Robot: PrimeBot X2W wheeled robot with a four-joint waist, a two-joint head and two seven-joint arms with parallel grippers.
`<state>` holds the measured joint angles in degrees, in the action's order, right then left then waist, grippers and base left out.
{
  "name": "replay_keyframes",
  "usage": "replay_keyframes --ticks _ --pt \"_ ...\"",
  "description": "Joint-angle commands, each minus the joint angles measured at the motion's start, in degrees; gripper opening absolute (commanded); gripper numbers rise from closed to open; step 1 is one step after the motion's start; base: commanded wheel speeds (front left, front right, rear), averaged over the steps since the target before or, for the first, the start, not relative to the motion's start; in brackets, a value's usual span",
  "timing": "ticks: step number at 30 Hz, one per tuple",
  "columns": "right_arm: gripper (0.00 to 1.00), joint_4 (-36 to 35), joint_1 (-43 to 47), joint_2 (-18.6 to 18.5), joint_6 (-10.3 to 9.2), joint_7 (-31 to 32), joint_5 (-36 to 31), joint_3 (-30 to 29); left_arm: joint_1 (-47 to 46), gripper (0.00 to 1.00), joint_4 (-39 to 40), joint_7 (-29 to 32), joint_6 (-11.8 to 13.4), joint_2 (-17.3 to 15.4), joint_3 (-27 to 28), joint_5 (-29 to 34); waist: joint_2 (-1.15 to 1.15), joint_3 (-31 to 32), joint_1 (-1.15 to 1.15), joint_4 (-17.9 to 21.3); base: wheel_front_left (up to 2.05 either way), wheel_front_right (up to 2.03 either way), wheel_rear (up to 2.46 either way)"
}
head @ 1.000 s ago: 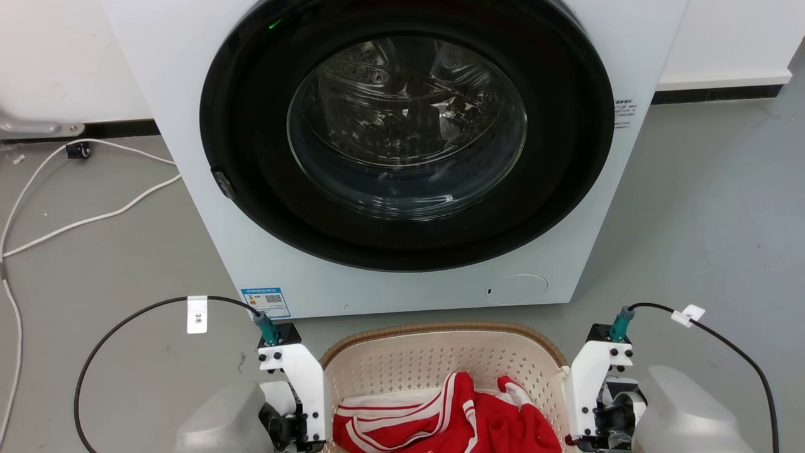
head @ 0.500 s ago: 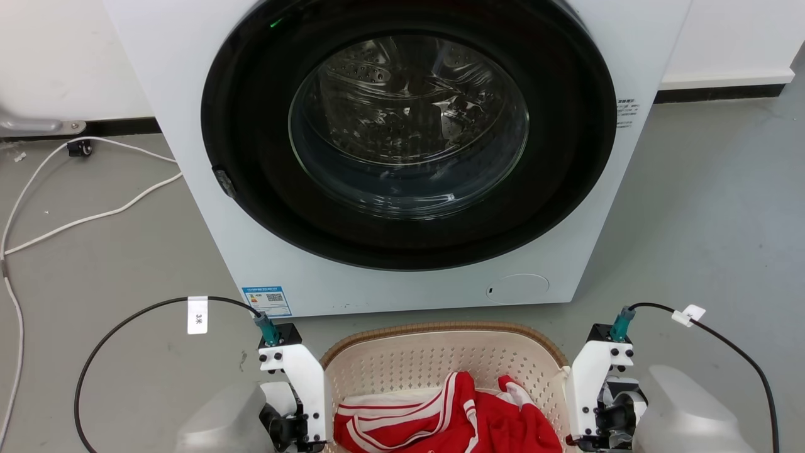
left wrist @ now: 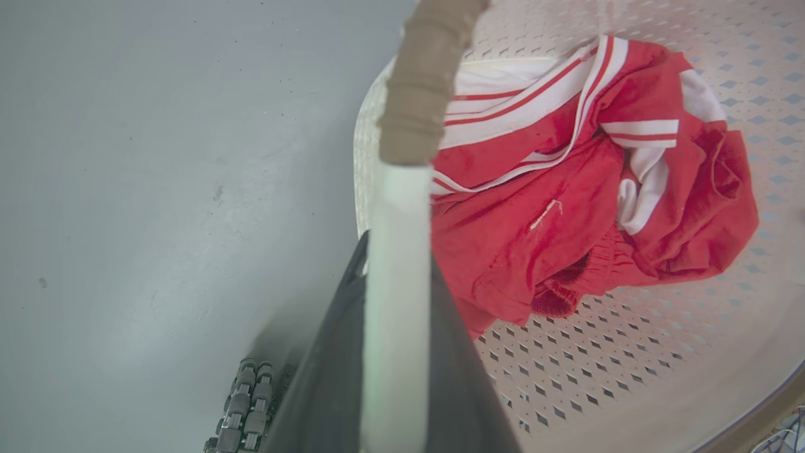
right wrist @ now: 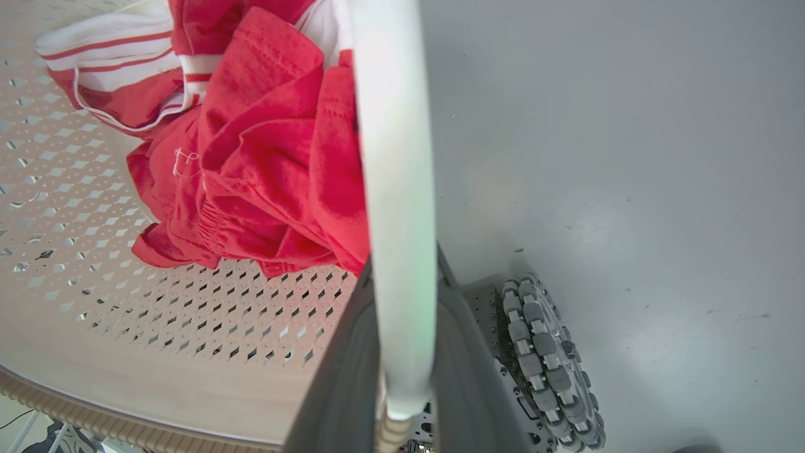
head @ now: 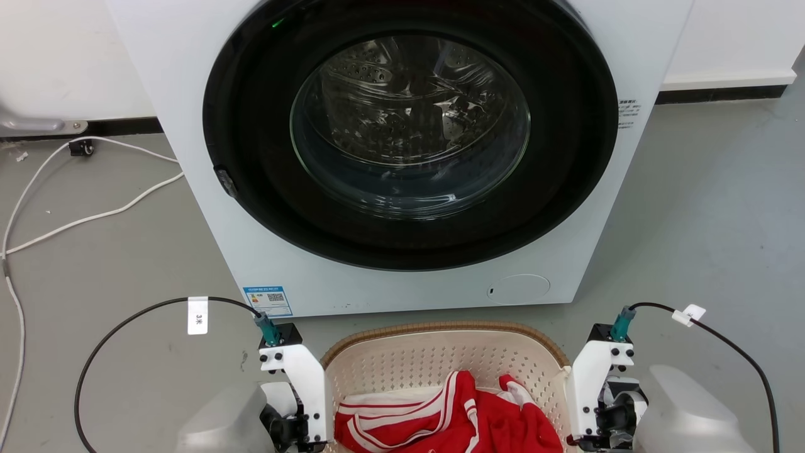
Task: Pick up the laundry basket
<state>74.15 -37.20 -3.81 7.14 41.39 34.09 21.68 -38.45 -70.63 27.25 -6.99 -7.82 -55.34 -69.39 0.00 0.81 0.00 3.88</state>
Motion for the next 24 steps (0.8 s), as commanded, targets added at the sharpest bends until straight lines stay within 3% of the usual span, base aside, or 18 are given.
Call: replay_keyframes --ticks 1,24 --pt "0.00 -0.59 -0.39 1.70 0.65 0.04 0.16 -0.23 -0.79 0.00 1.01 -0.18 -0.91 1.61 -0.10 -0.65 0.00 0.01 0.00 0.02 0.00 0.00 0.00" --pt "0.00 -0.58 -0.30 1.66 0.65 -0.38 -0.65 -1.17 -1.08 0.00 0.73 -1.14 -0.91 1.41 -1.60 -2.14 0.00 -0.01 0.00 -0.03 0.00 0.00 0.00"
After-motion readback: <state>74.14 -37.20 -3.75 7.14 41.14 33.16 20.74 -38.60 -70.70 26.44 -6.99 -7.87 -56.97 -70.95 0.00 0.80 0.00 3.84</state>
